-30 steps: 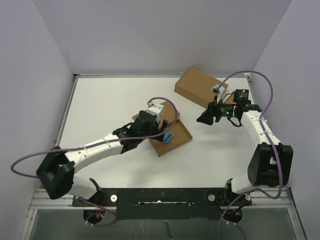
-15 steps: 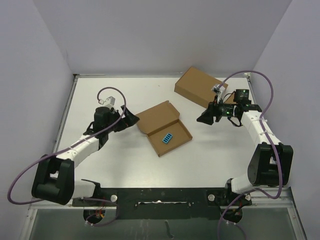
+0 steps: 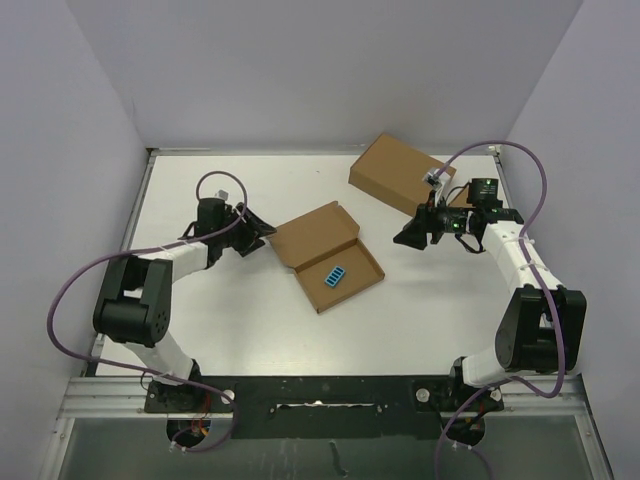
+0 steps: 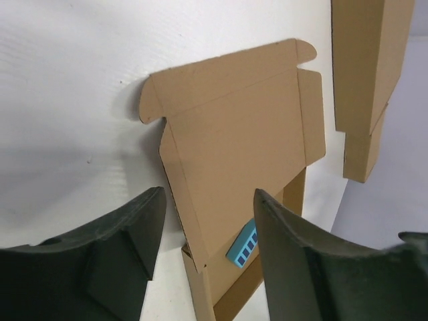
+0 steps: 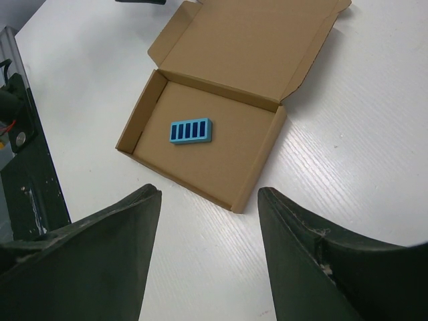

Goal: Fold the paper box

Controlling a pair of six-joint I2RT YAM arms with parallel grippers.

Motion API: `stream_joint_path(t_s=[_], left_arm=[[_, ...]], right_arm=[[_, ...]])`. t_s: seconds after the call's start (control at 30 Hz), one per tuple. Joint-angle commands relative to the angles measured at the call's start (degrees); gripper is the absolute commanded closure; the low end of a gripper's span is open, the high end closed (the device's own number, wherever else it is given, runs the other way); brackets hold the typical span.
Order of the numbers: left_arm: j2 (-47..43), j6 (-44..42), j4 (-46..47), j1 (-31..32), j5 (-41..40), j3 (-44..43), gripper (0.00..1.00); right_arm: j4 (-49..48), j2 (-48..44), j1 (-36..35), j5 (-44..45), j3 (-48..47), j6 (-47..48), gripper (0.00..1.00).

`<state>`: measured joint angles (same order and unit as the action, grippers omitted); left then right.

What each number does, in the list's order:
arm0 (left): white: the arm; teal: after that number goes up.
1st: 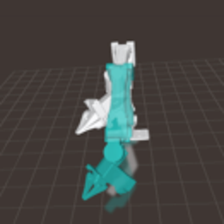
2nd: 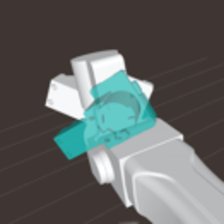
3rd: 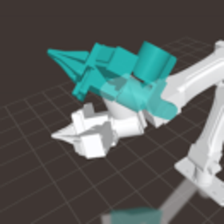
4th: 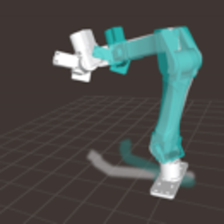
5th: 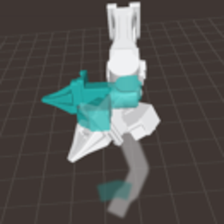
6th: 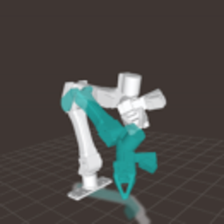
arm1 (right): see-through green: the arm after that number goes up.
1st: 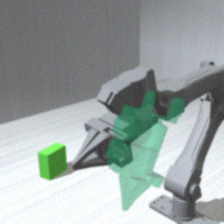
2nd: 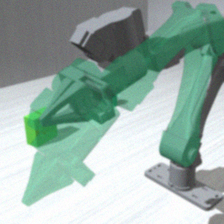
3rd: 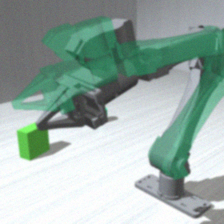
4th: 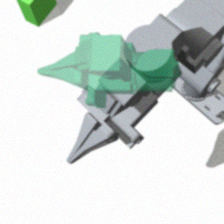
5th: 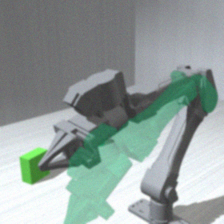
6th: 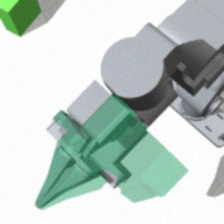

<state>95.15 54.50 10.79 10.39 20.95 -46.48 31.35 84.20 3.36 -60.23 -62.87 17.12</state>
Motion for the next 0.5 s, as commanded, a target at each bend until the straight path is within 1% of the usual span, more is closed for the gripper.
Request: stream_joint_path(t_s=[0.0, 0.17, 0.43, 0.47], left_arm=[[2.94, 2.17, -5.62, 0.14, -4.54, -5.4, 0.52], [5.54, 1.05, -10.43, 0.72, -5.59, -9.46, 0.54], [8.8, 1.1, -11.27, 1.08, -5.27, -11.62, 0.54], [9.5, 1.27, -11.31, 1.24, -5.12, -11.96, 0.57]], right_arm=[[-1.49, -0.45, 0.31, -1.55, 0.04, 0.1, 0.39], [-1.47, -0.49, 0.27, -1.51, 0.03, 0.19, 0.39], [-1.46, -0.46, 0.25, -1.55, 0.03, 0.19, 0.39], [-1.47, -0.45, 0.27, -1.54, 0.03, 0.19, 0.39]])
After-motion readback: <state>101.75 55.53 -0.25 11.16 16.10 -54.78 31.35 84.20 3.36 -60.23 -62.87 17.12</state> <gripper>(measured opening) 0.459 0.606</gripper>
